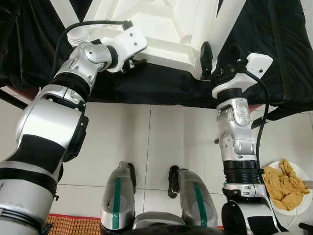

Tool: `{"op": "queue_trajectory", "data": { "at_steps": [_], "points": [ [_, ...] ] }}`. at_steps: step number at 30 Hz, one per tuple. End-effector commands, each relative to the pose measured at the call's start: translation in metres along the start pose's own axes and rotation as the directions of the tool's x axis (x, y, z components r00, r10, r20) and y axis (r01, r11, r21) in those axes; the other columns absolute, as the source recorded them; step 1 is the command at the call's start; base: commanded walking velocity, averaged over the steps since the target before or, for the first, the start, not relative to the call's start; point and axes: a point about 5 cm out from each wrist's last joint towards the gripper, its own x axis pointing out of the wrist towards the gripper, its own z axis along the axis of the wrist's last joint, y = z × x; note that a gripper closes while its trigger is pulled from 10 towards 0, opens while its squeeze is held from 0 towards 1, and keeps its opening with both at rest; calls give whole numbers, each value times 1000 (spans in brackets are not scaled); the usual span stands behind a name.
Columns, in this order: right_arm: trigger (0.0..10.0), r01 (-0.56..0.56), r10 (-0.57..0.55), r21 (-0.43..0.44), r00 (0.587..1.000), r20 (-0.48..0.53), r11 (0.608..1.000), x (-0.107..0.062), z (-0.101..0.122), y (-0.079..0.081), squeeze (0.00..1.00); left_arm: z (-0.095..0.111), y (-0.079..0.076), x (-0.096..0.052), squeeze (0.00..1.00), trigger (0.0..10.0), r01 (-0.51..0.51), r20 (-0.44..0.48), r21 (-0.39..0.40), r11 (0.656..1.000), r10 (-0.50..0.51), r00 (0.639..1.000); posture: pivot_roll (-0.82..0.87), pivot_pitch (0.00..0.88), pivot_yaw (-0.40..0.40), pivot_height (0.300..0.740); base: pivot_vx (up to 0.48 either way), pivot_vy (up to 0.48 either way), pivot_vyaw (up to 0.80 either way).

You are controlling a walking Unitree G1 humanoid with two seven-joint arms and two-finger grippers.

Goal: Building children table

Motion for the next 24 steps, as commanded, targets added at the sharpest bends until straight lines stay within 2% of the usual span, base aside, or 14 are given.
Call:
{"op": "queue_trajectory", "data": {
  "at_steps": [1, 10, 11, 13, 14, 18, 22, 23, 24],
  "points": [
    [10000, 7, -7, -9, 1000, 11, 1000, 1, 3, -1, 0, -10, -12, 1, 0, 0, 99, -36, -9, 995, -100, 994, -31, 131, 68, 740, 0, 0, 0],
    [10000, 12, -12, -12, 1000, 12, 1000, 0, 3, -2, 0, -15, -16, -2, 0, 0, 167, -43, -3, 986, -167, 985, -30, 132, 70, 740, 0, 0, 0],
    [10000, 12, -12, -13, 1000, 12, 1000, 0, 3, -2, 0, -17, -18, -3, 0, 392, 183, -45, -4, 983, -183, 982, -28, 132, 69, 740, 0, 0, 0],
    [10000, 12, -12, -13, 1000, 12, 1000, 0, 3, -2, 0, -18, -19, -3, 0, 392, 194, -45, -6, 981, -194, 980, -28, 132, 69, 740, 0, 0, 0],
    [10000, 12, -12, -14, 1000, 11, 1000, 0, 3, -2, 0, -19, -20, -4, 0, 0, 212, -42, 1, 977, -212, 976, -26, 132, 67, 740, 0, 0, 0],
    [10000, 10, -10, -13, 1000, 11, 1000, 1, 3, -2, 0, -22, -24, -6, 0, 0, 249, -34, -4, 968, -249, 968, -23, 133, 66, 740, 0, 0, 0],
    [10000, 8, -8, -15, 1000, 11, 1000, 2, 3, -2, 0, -26, -33, -9, 0, 0, 351, 2, 1, 936, -351, 936, -19, 130, 63, 740, 0, 0, 0],
    [10000, 6, -6, -16, 1000, 11, 1000, 3, 3, -2, 0, -27, -35, -11, 0, 3569, 368, 9, 19, 930, -368, 930, -18, 129, 63, 740, 0, 0, 0],
    [10000, 6, -6, -16, 1000, 11, 1000, 3, 3, -2, 0, -27, -35, -11, 0, 3569, 368, 9, 19, 930, -368, 930, -18, 129, 63, 740, 0, 0, 0]
  ]
}}
